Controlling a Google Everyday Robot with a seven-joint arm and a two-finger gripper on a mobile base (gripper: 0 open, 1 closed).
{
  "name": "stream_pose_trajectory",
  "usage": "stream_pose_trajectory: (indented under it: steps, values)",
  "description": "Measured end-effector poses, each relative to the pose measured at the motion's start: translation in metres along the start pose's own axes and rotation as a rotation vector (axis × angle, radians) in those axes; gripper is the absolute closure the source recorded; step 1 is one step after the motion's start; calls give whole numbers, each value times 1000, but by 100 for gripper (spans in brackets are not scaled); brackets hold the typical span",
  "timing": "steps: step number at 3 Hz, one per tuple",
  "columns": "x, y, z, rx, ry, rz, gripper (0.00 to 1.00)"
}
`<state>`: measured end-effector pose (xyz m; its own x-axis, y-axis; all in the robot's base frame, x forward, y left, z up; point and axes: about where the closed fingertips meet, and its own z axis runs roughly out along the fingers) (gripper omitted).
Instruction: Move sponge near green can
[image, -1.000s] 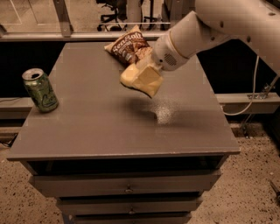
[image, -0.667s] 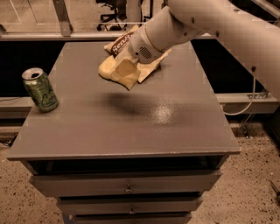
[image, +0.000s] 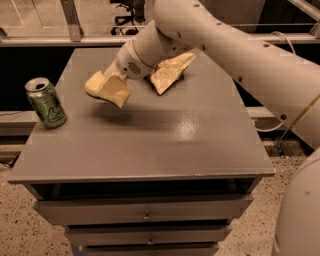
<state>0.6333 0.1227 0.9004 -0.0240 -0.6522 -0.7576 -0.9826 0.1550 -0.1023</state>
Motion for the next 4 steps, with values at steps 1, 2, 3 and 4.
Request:
stream_pose_trajectory:
  steps: [1, 2, 3, 4]
  values:
    - [-13, 11, 23, -41, -16, -20, 100]
    - [-16, 22, 38, -73, -19, -27, 100]
    - [-4, 24, 52, -94, -4, 2, 76]
    - [1, 24, 58, -99, 4, 13, 54]
